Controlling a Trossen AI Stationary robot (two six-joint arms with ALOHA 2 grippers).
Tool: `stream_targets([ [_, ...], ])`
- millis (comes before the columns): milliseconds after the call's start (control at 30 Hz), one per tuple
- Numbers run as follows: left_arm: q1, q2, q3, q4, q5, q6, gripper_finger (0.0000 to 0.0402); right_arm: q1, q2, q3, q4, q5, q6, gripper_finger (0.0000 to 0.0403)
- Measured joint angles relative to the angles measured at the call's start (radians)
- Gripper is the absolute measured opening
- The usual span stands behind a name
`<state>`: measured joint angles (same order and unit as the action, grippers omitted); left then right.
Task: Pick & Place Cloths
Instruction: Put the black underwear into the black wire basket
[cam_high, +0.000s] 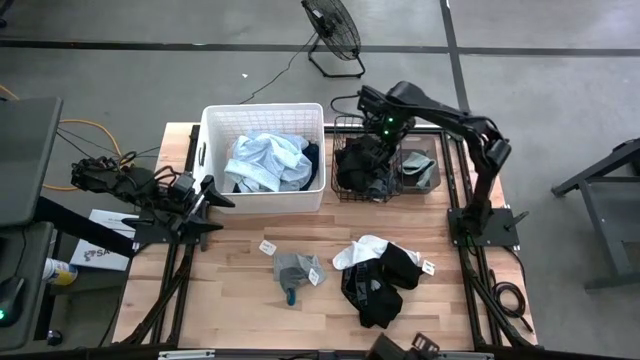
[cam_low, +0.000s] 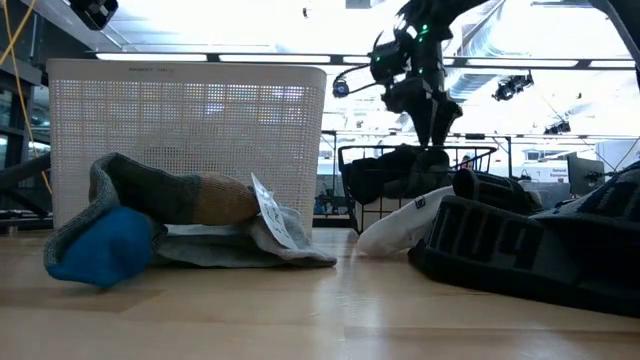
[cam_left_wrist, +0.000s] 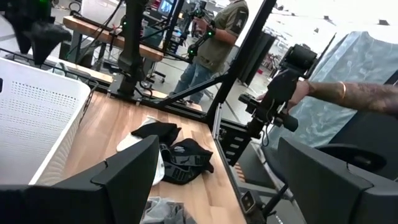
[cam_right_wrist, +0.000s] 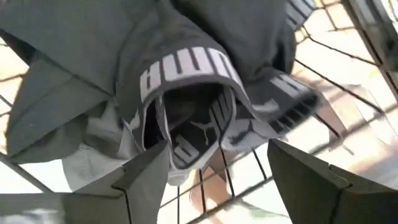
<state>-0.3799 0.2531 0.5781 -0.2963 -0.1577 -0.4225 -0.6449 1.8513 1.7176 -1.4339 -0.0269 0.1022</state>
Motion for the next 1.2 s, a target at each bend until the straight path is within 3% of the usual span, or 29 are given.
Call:
stream_targets([
  [433, 0.0, 0.0, 0.0, -0.02, 0.002, -0.01, 0.0324, 0.078, -0.158, 0.0, 0.002, -0.003, 0.256, 0.0262],
  [967, 0.0, 0.0, 0.0, -0.077, 0.005, -0.03, 0.0324, 0.29, -0.198, 0.0, -0.075, -0.025, 0.451, 0.0262],
  [1200, 0.0, 0.0, 0.0, -0.082, 0.107, -0.028, 0.0324, 0.382, -0.198, 0.0, -0.139, -0.043, 0.575, 0.0262],
])
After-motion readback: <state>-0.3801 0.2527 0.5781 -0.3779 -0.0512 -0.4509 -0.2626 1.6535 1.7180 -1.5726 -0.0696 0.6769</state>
